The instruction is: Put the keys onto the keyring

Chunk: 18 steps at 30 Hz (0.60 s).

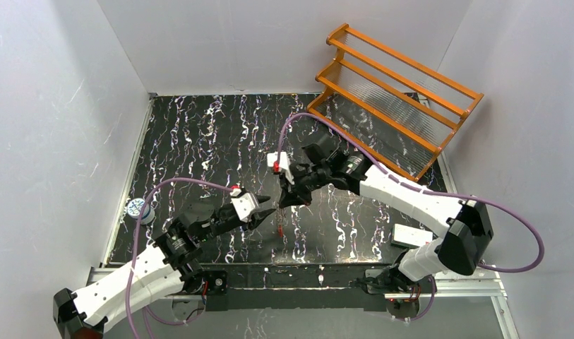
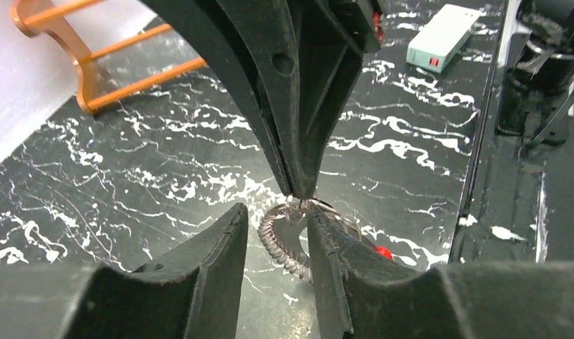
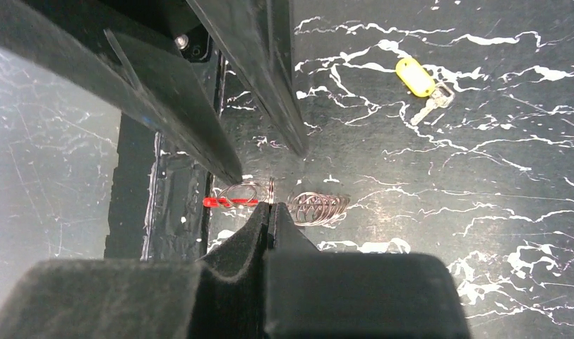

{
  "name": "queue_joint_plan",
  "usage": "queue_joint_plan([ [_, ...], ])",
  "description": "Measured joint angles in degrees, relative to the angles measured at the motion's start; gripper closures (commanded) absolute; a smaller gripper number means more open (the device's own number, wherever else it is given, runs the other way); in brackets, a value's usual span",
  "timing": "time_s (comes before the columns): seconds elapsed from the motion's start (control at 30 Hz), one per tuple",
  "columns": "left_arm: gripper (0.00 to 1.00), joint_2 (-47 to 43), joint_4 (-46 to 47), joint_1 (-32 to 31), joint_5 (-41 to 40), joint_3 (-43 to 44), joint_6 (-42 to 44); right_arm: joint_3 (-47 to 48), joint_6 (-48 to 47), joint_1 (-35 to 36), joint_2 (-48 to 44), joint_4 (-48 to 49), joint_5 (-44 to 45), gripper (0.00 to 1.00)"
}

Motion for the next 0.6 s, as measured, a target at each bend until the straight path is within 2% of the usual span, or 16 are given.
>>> queue_joint_plan([
  [0.23,0.64,4.4,-5.1,0.0,1.8,1.4,2.0,5.1,-3.1,5.5,4.9,-7.5,6.9,0.99],
  [0.6,0.83,9.9,-9.2,0.0,5.8,4.8,4.2,5.2,-4.2,6.4,5.2,-10.0,9.3,0.99],
])
